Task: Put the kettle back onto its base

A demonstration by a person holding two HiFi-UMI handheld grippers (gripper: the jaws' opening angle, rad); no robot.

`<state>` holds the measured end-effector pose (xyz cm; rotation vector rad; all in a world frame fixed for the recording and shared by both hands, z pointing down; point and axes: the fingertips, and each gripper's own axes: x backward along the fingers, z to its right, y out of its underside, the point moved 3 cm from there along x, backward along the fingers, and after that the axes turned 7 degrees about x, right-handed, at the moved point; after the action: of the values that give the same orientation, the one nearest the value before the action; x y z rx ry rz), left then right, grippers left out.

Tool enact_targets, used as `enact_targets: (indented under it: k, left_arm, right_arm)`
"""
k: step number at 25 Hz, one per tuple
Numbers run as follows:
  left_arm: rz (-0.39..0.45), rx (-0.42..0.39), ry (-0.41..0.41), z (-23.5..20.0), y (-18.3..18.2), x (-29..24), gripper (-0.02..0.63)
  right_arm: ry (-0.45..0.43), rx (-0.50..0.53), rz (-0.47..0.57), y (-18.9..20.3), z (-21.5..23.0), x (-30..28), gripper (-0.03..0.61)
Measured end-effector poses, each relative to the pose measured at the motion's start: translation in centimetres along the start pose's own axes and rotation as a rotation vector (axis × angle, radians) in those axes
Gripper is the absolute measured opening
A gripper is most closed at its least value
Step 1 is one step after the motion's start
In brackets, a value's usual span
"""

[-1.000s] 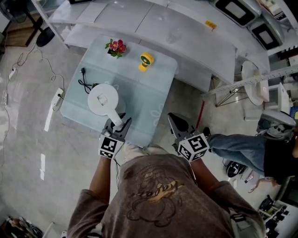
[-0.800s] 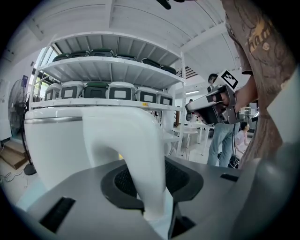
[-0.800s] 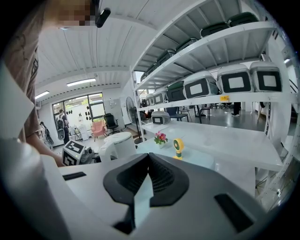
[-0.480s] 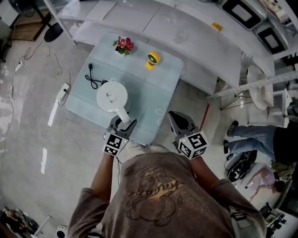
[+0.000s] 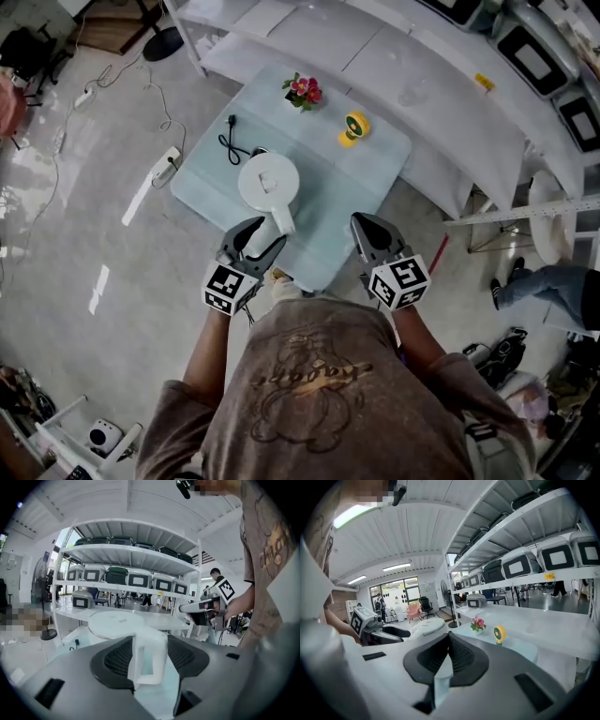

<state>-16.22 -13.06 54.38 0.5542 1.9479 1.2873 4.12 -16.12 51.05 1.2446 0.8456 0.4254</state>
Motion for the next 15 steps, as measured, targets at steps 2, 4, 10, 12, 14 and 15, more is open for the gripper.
enact_targets:
  k: [2,4,10,12,14,15]
  left_arm:
    - [0.045,0.026,-0.033,-0.5,-1.9,1.3,0.242]
    - [0.1,0.057,-0.066,-1.1,-3.8,2.6,0.242]
    - [0.218,0.059,-0.143,-1.7,-8.6,5.8,0.239]
    - [0.247,0.049,-0.174,-1.6,-9.9,6.6,0.239]
    - [0.282,0.061,-0.208,-1.5,-10.8,7.4,0.239]
    - [0.302,0.08,-0.224,-1.4,-11.2,7.7,0.239]
  right_arm:
    - [-0.019,0.01,0.02,-0.8,-0.2,-0.5,0.001]
    - [-0.03,0.016,0.04,-1.7,-0.4,-0.8,0.002]
    - [-0.064,0.054,0.089,-4.6,-0.6,-1.5,0.001]
    - [-0.064,0.065,0.112,-5.6,-0.6,-1.5,0.001]
    - [-0.054,0.069,0.138,-6.5,-0.4,-1.2,0.0]
    - [-0.046,0.069,0.15,-6.9,-0.3,-1.0,0.0]
